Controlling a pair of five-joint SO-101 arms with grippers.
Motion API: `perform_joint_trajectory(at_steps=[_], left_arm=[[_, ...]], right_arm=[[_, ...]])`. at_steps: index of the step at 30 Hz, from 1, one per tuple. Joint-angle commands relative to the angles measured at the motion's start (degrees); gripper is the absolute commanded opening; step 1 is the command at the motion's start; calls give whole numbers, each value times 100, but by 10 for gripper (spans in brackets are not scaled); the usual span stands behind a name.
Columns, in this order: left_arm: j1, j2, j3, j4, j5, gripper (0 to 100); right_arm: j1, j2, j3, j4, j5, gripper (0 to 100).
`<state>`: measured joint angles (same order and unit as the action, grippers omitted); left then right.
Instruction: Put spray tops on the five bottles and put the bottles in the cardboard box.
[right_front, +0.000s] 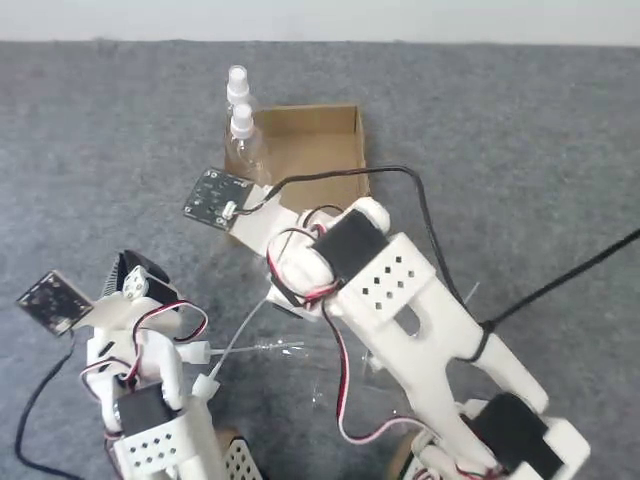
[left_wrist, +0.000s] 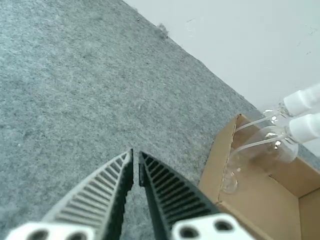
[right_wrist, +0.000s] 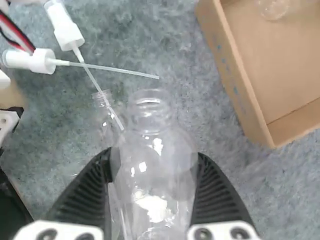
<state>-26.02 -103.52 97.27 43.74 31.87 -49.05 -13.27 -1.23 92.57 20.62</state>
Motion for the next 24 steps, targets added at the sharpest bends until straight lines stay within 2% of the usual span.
perform_joint_trajectory(at_steps=[1, 5, 9, 24], left_arm=[[9, -70, -75, -176, -62, 13], [9, -70, -75, -176, -62, 13], [9, -70, -75, -176, -62, 13], [9, -70, -75, -149, -26, 13]], right_arm=[[-31, -391, 167, -286, -79, 7], [-22, -585, 721, -831, -105, 7], [40, -927, 1213, -1332, -448, 7], [1165, -1209, 2593, -3266, -1187, 7]])
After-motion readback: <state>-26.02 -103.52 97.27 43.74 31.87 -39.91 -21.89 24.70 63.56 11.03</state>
